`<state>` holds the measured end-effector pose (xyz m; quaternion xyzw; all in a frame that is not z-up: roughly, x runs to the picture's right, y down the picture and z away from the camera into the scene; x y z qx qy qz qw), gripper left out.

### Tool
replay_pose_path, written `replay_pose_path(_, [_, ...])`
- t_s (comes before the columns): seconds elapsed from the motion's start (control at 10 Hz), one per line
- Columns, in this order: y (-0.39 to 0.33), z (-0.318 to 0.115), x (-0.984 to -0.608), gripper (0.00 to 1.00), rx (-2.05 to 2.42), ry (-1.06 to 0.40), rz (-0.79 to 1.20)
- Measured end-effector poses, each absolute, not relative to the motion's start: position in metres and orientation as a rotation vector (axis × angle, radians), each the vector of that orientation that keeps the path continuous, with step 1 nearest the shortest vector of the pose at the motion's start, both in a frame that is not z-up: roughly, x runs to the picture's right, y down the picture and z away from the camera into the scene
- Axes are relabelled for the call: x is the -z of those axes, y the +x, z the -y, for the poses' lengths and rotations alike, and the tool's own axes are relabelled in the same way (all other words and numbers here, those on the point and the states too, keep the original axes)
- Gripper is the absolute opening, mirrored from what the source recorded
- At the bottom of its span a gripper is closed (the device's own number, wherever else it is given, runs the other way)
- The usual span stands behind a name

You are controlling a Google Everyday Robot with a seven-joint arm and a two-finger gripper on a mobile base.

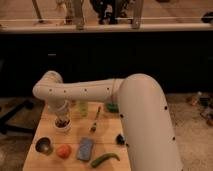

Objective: Place grapes in table surface

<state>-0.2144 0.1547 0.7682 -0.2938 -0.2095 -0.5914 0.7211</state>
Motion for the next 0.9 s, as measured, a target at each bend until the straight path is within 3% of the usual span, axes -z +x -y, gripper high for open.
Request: replay_pose_path(0.9, [-0.232,-0.138,-0.719,0.00,1.399,-0.532,0.441])
